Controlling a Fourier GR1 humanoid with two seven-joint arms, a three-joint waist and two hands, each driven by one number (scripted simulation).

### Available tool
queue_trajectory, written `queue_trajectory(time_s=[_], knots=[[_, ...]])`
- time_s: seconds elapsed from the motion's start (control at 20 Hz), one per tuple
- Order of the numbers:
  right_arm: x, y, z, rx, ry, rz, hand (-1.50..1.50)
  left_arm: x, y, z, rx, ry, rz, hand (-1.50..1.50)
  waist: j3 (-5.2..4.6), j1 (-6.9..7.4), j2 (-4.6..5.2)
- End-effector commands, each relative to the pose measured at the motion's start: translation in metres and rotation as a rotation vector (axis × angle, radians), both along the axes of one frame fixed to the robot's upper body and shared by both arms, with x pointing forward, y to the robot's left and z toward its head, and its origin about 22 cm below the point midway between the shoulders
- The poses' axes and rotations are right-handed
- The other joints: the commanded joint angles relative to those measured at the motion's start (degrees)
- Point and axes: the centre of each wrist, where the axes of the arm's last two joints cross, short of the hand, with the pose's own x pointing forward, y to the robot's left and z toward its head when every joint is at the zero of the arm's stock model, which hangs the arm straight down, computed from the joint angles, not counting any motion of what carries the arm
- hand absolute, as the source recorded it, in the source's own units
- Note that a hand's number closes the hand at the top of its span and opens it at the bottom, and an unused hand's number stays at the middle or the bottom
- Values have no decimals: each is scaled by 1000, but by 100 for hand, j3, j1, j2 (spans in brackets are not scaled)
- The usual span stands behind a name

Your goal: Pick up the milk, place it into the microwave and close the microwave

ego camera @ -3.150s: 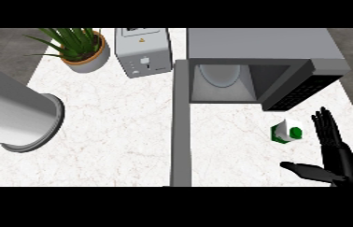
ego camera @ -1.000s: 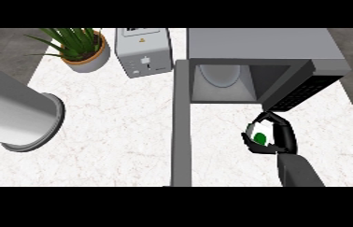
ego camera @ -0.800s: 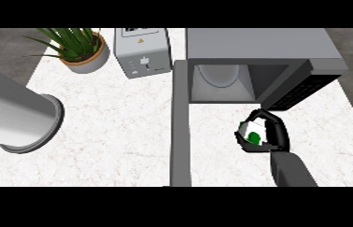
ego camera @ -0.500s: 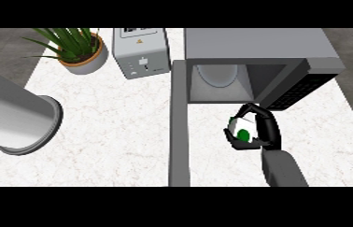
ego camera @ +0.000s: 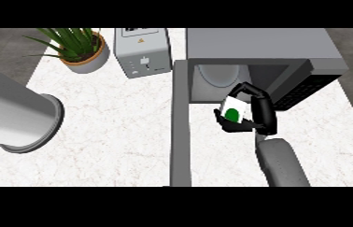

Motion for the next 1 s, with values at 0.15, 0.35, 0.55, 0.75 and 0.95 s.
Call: queue_trajectory(time_s=[0.15, 0.35, 0.55, 0.75, 0.95], knots=[[51, 38, 40, -152, 1, -90, 150, 7, 12, 3, -3, -5, -8, -150, 2, 88, 30], [79, 27, 44, -246, 21, -99, 150, 1, -2, -6, 0, -5, -3, -150, 6, 125, 46], [94, 49, 40, -325, 42, -165, 150, 15, 8, -1, 1, 2, -15, -150, 8, 200, 84], [107, 37, 42, -358, 58, -225, 150, 4, 4, -14, 5, -2, -33, -150, 7, 261, 98], [118, 9, 53, -332, 42, -287, 150, 14, 6, -14, -5, -2, -42, -150, 14, 369, 162]])
